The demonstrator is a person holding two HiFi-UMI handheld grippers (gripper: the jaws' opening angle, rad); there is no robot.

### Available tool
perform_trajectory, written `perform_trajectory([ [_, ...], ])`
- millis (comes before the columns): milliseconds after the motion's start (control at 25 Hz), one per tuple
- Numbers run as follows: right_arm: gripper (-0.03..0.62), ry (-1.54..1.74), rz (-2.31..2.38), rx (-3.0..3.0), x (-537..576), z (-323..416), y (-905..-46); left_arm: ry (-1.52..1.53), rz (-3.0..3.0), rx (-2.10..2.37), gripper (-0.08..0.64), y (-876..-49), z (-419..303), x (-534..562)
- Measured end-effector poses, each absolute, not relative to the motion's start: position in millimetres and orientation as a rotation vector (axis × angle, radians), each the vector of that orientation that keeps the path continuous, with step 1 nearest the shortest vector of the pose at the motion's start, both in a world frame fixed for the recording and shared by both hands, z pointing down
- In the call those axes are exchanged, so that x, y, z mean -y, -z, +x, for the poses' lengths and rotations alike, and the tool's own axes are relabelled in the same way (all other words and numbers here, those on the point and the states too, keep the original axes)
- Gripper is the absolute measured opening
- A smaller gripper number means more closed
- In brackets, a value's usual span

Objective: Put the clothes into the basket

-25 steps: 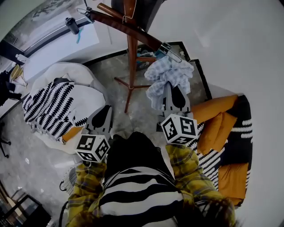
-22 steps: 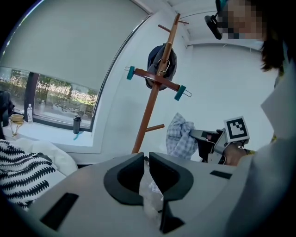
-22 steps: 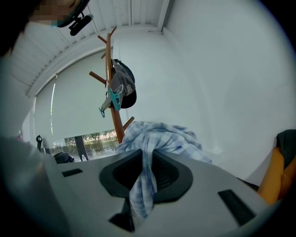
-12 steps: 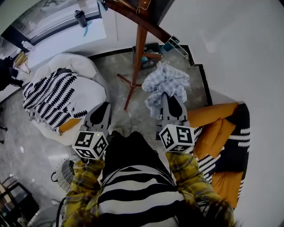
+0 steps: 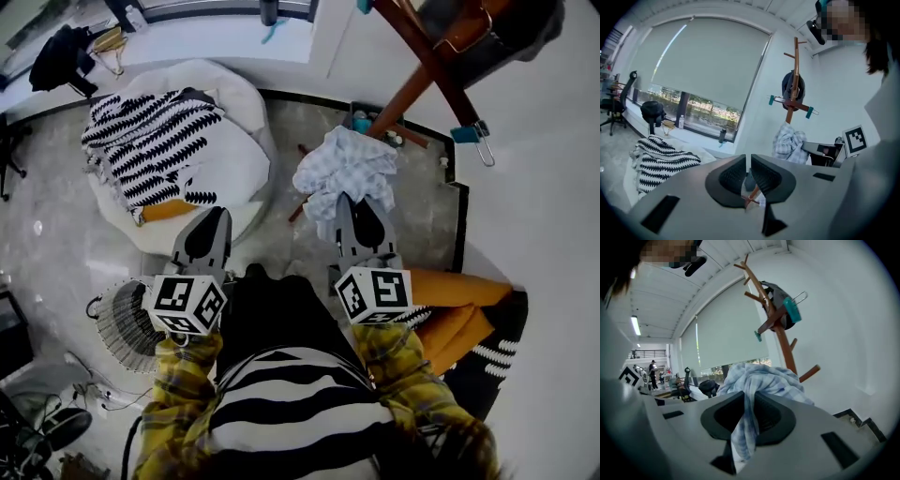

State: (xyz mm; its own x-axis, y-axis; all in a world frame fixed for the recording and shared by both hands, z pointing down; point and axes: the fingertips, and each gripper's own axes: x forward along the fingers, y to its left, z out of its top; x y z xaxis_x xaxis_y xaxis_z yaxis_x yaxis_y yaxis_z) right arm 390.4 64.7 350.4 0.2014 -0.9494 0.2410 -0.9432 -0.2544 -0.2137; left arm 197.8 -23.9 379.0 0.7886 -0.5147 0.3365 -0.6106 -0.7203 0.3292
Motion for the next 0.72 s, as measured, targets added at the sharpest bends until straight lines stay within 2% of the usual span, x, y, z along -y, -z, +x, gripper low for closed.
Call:
perform_trajectory([
  [360, 0.083, 0.511, -2.170, -2.281, 7.3, 261.5, -349.4, -0.184, 2.375, 1.226, 0.044, -373.6, 41.2, 40.4],
  [720, 0.083, 0.493, -1.746, -2.674, 58.4, 65.5, -344.5, -0.072, 2.105, 1.606, 0.044, -379.4, -148.0, 20.8],
])
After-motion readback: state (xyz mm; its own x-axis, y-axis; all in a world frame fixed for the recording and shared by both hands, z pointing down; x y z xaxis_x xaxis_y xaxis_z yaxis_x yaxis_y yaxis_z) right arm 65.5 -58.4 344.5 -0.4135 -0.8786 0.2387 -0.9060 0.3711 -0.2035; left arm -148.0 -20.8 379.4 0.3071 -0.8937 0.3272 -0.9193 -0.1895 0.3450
